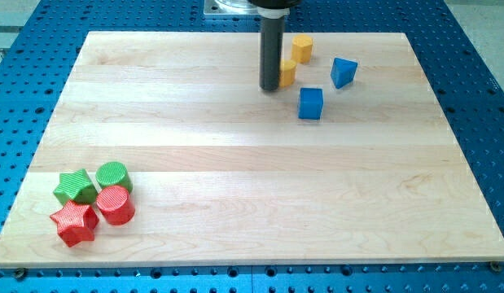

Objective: Form a diagonal line with the yellow blocks and the blue cube

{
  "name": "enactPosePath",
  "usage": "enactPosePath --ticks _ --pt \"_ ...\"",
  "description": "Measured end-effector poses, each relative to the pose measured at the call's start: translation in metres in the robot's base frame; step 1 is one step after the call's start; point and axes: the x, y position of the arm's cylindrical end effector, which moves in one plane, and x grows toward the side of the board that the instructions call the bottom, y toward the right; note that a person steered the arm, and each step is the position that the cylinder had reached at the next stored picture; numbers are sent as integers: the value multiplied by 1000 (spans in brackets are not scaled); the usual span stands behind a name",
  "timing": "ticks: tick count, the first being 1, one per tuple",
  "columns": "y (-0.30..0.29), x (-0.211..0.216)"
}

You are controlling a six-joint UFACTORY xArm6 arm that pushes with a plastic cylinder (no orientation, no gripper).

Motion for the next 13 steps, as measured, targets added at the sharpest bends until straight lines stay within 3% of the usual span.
enactPosePath --ticks 1,3,4,7,9,12,13 --pt "19 1" --pt "-49 73" --pt "-8 120" --pt "81 81" --pt "14 85" --pt "42 59" --pt "107 67"
